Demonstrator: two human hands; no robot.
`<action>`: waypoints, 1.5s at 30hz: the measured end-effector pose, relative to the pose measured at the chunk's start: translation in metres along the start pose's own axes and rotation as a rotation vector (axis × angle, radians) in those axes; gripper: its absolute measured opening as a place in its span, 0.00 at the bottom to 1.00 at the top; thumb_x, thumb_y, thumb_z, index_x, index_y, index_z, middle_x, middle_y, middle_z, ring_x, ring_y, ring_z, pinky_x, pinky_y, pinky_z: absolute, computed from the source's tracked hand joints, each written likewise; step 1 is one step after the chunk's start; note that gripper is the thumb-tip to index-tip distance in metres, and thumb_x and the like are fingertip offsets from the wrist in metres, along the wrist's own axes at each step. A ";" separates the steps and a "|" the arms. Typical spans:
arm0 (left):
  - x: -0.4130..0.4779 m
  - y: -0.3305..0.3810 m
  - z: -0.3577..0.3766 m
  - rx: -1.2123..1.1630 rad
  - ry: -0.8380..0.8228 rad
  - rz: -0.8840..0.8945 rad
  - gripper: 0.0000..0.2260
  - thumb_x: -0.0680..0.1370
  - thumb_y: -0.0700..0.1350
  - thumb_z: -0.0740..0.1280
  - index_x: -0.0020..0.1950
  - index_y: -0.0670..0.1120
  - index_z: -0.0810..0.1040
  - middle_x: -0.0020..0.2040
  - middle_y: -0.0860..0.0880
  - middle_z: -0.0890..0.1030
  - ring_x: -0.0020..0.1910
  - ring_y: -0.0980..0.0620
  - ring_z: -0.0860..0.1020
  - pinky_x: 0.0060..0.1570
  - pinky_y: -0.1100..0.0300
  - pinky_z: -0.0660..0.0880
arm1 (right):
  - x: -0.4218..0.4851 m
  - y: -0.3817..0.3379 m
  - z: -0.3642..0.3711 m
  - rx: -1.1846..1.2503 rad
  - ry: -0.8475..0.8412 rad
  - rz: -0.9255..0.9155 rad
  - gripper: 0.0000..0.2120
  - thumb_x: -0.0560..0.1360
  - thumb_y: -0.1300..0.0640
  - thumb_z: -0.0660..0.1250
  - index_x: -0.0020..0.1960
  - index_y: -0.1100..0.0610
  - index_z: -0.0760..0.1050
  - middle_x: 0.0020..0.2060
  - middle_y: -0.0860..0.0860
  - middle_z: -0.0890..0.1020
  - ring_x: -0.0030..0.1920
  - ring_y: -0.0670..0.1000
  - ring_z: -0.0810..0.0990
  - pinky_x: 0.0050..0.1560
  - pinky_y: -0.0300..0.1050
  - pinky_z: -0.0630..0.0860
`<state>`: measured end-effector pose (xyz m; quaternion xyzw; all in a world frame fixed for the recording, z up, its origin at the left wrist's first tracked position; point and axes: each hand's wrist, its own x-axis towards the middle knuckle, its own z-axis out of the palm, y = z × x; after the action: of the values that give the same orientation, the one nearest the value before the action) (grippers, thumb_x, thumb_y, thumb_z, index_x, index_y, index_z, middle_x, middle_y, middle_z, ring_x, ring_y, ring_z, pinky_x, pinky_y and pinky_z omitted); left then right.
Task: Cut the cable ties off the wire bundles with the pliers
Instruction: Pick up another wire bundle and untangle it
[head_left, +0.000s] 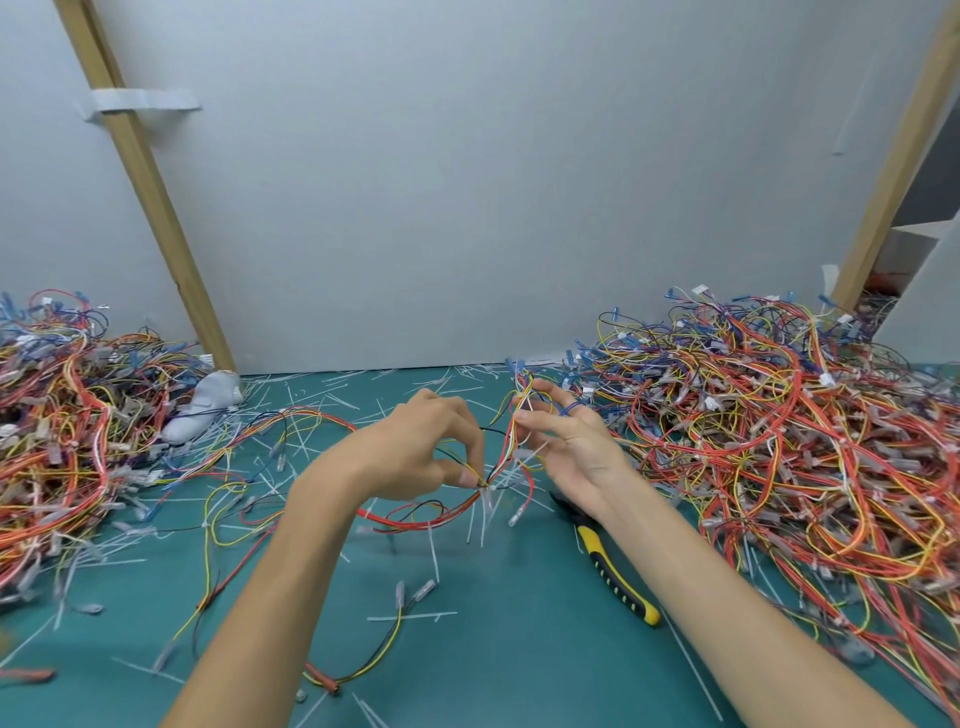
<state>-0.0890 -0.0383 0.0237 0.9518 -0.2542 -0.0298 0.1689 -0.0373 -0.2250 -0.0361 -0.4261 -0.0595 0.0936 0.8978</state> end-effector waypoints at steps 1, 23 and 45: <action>-0.002 -0.002 -0.001 -0.013 -0.014 -0.003 0.10 0.75 0.49 0.72 0.37 0.61 0.77 0.54 0.62 0.74 0.60 0.58 0.65 0.62 0.57 0.64 | 0.000 -0.001 0.001 0.011 0.000 -0.005 0.18 0.72 0.78 0.63 0.52 0.58 0.74 0.39 0.55 0.79 0.34 0.51 0.80 0.34 0.40 0.78; -0.003 -0.003 -0.002 -0.331 0.243 0.040 0.09 0.81 0.42 0.63 0.43 0.54 0.77 0.36 0.54 0.83 0.41 0.53 0.81 0.50 0.47 0.76 | -0.005 -0.007 0.005 -0.140 -0.083 -0.058 0.18 0.72 0.76 0.65 0.55 0.58 0.73 0.51 0.61 0.75 0.34 0.51 0.77 0.35 0.38 0.78; 0.003 -0.067 0.006 -1.682 0.927 -0.304 0.12 0.84 0.38 0.52 0.45 0.42 0.71 0.34 0.47 0.78 0.39 0.49 0.80 0.44 0.56 0.82 | -0.007 -0.012 -0.007 0.033 0.049 0.165 0.12 0.68 0.71 0.60 0.44 0.56 0.74 0.38 0.54 0.79 0.31 0.51 0.75 0.24 0.37 0.69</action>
<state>-0.0558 0.0127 -0.0047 0.4603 0.0676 0.1547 0.8716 -0.0418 -0.2390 -0.0314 -0.4167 -0.0006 0.1576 0.8952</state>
